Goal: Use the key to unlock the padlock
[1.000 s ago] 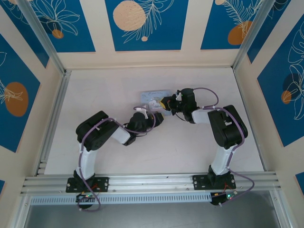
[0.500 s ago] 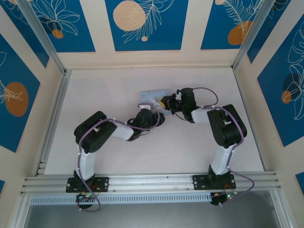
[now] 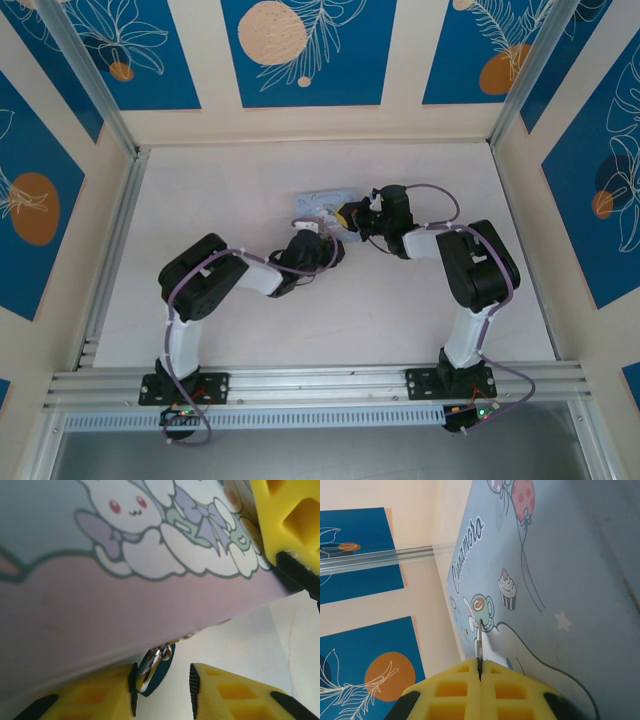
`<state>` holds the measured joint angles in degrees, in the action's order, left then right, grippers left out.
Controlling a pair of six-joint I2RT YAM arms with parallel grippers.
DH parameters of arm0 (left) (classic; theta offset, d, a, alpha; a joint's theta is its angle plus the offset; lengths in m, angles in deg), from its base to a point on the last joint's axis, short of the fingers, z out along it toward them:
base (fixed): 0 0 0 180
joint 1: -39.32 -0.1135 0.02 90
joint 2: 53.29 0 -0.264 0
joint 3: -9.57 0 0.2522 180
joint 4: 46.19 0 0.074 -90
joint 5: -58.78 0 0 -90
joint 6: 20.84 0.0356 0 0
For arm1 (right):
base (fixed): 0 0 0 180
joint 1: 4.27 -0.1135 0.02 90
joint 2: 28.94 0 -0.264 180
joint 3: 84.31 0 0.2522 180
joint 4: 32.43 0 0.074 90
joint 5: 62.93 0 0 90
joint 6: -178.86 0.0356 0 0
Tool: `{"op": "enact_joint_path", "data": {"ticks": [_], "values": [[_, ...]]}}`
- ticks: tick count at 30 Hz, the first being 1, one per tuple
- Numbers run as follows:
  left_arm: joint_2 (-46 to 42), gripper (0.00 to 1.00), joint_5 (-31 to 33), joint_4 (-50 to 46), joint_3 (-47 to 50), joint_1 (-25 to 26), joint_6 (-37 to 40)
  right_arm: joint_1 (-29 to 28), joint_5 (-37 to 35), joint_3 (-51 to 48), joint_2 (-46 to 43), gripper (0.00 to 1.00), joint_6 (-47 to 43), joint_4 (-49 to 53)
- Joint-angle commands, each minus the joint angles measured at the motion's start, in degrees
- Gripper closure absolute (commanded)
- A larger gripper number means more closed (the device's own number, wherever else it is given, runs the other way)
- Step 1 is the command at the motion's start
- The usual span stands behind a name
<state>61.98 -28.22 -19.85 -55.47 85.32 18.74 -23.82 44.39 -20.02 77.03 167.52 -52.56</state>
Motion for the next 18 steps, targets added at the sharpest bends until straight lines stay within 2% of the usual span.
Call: {"op": "enact_joint_path", "data": {"ticks": [1, 10, 15, 18], "values": [[3.4, 0.69, 0.8, -0.8, 0.4, 0.2, 0.8, -0.6, -1.2, -1.3, 0.0, 1.00, 0.4, 3.0], [4.3, 0.73, 1.3, -0.9, -0.1, -0.5, 1.0, -0.6, -1.3, -1.4, 0.4, 1.00, 0.4, 3.1], [5.3, 0.65, 2.2, 0.1, -0.4, -0.5, 0.4, -0.6, -1.5, -1.5, 0.2, 1.00, 0.8, 3.1], [6.3, 0.64, 2.1, 4.6, 0.8, -0.4, -1.1, -0.7, -1.7, -1.7, -0.1, 1.00, 1.0, 3.3]]}}
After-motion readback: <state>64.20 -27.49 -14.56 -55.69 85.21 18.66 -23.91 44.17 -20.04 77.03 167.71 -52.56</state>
